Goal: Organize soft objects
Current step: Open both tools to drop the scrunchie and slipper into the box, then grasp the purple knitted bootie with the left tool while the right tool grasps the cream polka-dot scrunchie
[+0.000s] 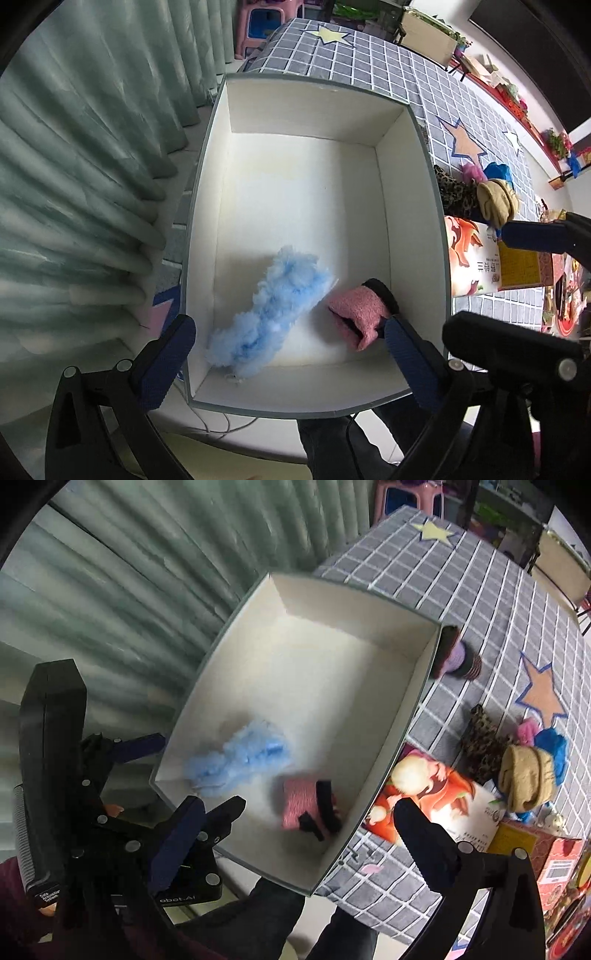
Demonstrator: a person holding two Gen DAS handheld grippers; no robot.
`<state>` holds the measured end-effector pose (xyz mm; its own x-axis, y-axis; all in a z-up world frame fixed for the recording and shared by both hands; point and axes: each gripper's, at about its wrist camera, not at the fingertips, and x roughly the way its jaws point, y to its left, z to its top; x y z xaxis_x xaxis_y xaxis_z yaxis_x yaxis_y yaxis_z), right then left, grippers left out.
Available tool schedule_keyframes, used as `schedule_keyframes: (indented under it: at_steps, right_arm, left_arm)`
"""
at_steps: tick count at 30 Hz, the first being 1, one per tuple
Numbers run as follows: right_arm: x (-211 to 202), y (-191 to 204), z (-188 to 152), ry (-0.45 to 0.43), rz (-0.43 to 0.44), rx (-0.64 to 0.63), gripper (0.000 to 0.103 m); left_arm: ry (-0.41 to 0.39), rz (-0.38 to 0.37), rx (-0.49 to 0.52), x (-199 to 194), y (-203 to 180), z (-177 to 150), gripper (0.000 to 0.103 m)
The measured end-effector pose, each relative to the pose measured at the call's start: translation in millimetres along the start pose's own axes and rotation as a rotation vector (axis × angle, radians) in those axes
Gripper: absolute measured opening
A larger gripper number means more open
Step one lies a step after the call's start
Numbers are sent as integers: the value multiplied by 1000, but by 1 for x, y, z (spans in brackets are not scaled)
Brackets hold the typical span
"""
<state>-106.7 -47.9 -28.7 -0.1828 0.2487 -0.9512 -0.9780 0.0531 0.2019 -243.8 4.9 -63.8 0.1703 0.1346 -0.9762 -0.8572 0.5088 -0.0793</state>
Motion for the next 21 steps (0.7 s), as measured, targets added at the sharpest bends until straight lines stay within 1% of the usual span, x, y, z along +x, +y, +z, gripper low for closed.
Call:
schedule_keyframes:
  at_steps: [8, 14, 17, 21]
  right_arm:
    - [1, -1, 1, 6, 4, 15, 103]
    - [-6, -6, 2, -20, 13, 50, 103]
    - [-13, -12, 4, -44, 11, 75, 103]
    - [-29, -27, 4, -77, 7, 132, 103]
  left_arm:
    - [6, 15, 17, -3, -3, 4, 102]
    - [-4, 22, 48, -11, -5, 13, 102]
    - [-12, 4, 78, -17, -12, 22, 102]
    - [-24, -35, 149, -28, -33, 38, 102]
